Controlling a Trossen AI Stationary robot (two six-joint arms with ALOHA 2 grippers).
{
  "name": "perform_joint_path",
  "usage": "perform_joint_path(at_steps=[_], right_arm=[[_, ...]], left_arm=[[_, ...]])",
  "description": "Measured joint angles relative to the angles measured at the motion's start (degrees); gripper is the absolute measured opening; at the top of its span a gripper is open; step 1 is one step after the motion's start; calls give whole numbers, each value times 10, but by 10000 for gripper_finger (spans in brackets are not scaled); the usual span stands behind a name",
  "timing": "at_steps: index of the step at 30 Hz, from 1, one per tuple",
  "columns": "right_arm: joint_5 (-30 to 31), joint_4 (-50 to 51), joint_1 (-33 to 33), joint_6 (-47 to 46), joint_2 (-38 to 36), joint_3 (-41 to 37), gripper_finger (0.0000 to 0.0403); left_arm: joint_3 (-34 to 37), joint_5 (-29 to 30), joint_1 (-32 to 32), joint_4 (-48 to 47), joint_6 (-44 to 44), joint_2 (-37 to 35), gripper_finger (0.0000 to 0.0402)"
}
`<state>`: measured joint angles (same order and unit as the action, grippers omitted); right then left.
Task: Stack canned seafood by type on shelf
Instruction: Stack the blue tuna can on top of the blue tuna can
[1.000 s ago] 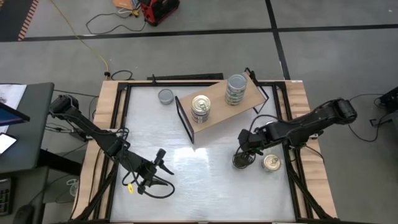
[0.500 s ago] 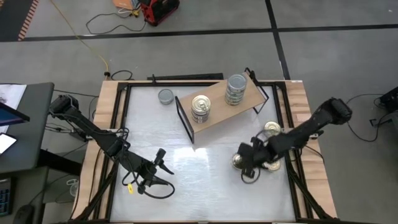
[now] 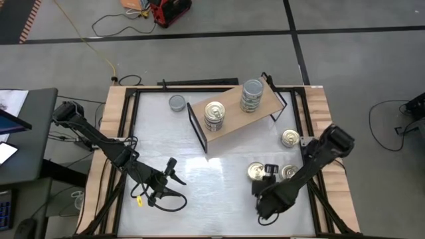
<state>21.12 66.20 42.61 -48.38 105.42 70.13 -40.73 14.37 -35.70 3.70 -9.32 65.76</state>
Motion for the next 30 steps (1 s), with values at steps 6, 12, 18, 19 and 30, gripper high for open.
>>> perform_joint_path(at_steps=[6, 12, 18, 19, 30], right_arm=[[0, 48, -1, 2, 43, 49, 83], [0, 53, -4, 5, 44, 88, 137], [3, 52, -12, 22, 45, 89, 214], [13, 52, -12, 24, 45, 89, 221], [39, -7, -2, 25, 45, 30, 157]], left_arm=[[0, 0, 0, -1, -3, 0, 194], [0, 0, 0, -1, -2, 0, 194], [0, 0, 0, -3, 2, 0, 194], [0, 0, 0, -4, 3, 0, 194], [0, 0, 0, -4, 6, 0, 194]])
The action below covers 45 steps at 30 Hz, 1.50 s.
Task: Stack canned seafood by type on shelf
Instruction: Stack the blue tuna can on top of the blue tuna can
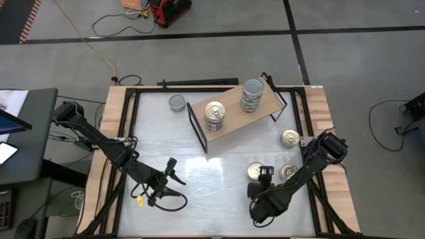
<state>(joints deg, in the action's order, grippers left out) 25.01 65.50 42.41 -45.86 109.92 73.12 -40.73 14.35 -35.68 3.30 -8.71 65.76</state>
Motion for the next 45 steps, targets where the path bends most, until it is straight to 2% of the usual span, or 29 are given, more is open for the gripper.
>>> perform_joint_path(at_steps=[9, 12, 16, 19, 28, 35, 37, 41, 45], right_arm=[[25, -42, 10, -6, -2, -11, 28], [25, -62, 17, -8, -3, -11, 12], [-2, -84, 19, -26, 5, -14, 34], [4, -103, 18, -14, 9, -17, 43], [17, -106, -2, -14, 20, -9, 27], [-16, -45, -3, 29, 19, 72, 39], [-17, -36, -4, 56, 18, 104, 44], [-17, -28, -16, 125, 18, 153, 67], [-31, -3, -56, 164, 17, 185, 125]], left_arm=[[0, 0, 0, 0, 0, 0, 194], [0, 0, 0, 0, 0, 0, 194], [0, 0, 0, 0, 0, 0, 194], [0, 0, 0, 1, 2, 0, 194], [0, 0, 0, 3, 0, 0, 194], [0, 0, 0, 1, 5, 0, 194], [0, 15, 0, 4, 6, 0, 194], [0, 80, 0, 6, 32, 0, 194], [0, 99, 1, 5, 23, 0, 194]])
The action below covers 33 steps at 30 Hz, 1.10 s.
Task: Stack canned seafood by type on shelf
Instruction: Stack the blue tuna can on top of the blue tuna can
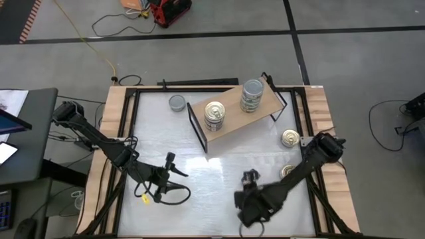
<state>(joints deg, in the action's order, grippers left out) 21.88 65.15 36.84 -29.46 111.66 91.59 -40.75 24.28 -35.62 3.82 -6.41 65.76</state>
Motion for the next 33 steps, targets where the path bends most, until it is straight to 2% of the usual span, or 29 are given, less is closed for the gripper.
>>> perform_joint_path(at_steps=[2, 8, 13, 18, 23, 26, 30, 33], right_arm=[[-22, 5, -23, 27, 0, 8, 170], [-141, 25, -73, 111, 0, 25, 305], [-148, 88, -89, 217, 0, 35, 362], [-162, 136, -121, 274, 0, 35, 365], [-179, 155, -152, 315, 2, 32, 352], [-213, 147, -160, 326, 2, 20, 343], [-226, 136, -153, 339, 2, -2, 331], [-218, 114, -140, 366, 2, -21, 323]], left_arm=[[0, 1, 0, -1, -8, 0, 194], [0, -6, 0, -18, -32, 0, 194], [16, -2, 11, -22, -64, 0, 194], [27, -5, 33, -34, -82, 0, 194], [27, -53, 42, -43, -90, 0, 194], [27, -84, 42, -43, -83, 0, 194], [27, -118, 40, -46, -61, 0, 194], [27, -122, 36, -49, -57, 0, 194]])
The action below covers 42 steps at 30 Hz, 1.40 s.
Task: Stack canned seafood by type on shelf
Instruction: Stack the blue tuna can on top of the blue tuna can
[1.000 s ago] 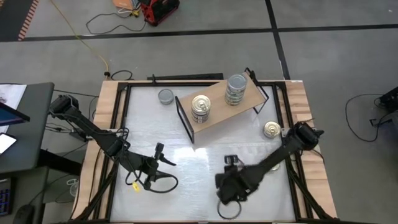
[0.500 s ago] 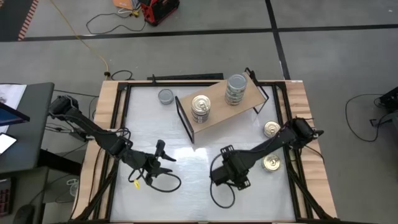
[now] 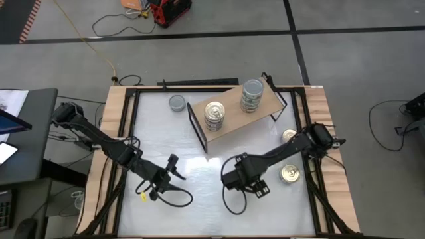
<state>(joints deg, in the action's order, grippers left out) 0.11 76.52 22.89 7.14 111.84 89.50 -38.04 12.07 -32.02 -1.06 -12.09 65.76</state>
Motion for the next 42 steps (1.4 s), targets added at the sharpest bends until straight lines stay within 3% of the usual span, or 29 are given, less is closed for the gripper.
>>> perform_joint_path(at_steps=[8, 12, 26, 42], right_arm=[[16, -41, 12, 14, 1, -46, 258], [17, -47, 13, 14, 0, -57, 213], [17, -48, -7, 10, -1, -49, 214], [16, 35, -38, 8, -1, 114, 214]], left_arm=[[0, -68, -14, 5, 32, 0, 194], [0, -60, -41, 16, 40, 0, 194], [0, 15, -57, 18, 27, 0, 194], [0, 82, -57, 12, 10, 0, 194]])
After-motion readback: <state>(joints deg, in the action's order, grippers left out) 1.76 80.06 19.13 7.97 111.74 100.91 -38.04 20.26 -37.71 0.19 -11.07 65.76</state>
